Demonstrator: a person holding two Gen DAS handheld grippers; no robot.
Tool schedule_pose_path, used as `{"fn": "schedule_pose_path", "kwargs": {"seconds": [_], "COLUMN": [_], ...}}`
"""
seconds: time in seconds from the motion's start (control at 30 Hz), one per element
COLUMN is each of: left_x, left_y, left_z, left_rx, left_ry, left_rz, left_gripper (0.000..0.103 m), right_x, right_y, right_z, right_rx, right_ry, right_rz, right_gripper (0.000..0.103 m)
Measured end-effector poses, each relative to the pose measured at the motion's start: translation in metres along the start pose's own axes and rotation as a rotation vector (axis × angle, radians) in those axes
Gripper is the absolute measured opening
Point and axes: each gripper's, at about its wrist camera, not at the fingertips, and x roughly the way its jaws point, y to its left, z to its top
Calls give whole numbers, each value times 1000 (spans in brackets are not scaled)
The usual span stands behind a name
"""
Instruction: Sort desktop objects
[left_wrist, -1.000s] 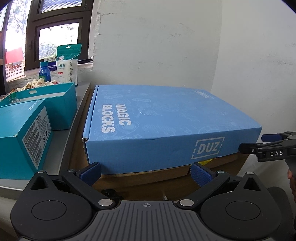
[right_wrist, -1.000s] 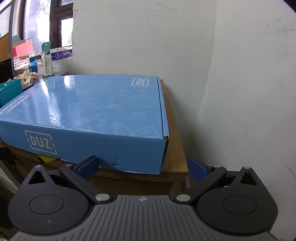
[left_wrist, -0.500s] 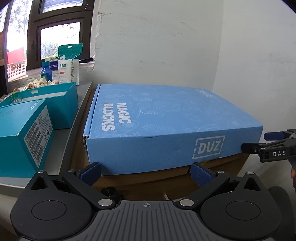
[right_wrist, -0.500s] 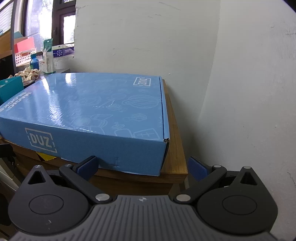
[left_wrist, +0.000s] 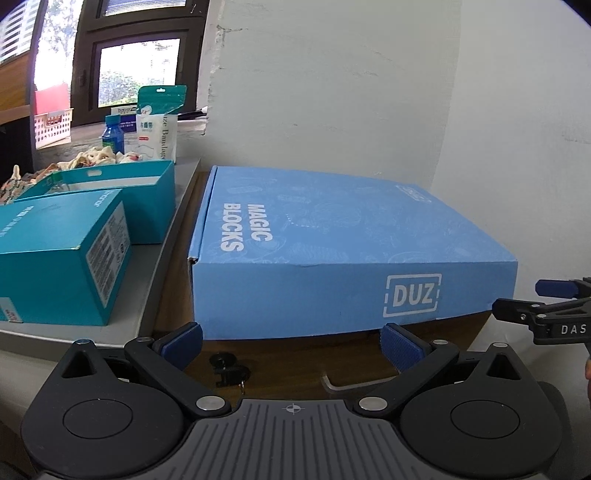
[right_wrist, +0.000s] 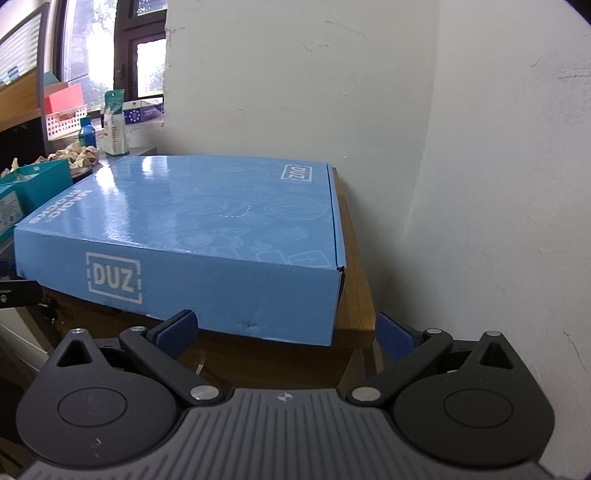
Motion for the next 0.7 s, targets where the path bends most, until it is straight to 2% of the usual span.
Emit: {"fn": "schedule_pose_path", "kwargs": {"seconds": [0.7], "left_x": [-30], "left_y": [0], "left_z": [-4], "left_rx": [-19], "left_ry": [17], "left_rz": [113], "left_gripper": [103], "right_x": [-41], "right_y": [27], "right_z": [-6], "right_rx": [-33], "right_ry": [-32], "right_rz": [102], "right_gripper": [103]}}
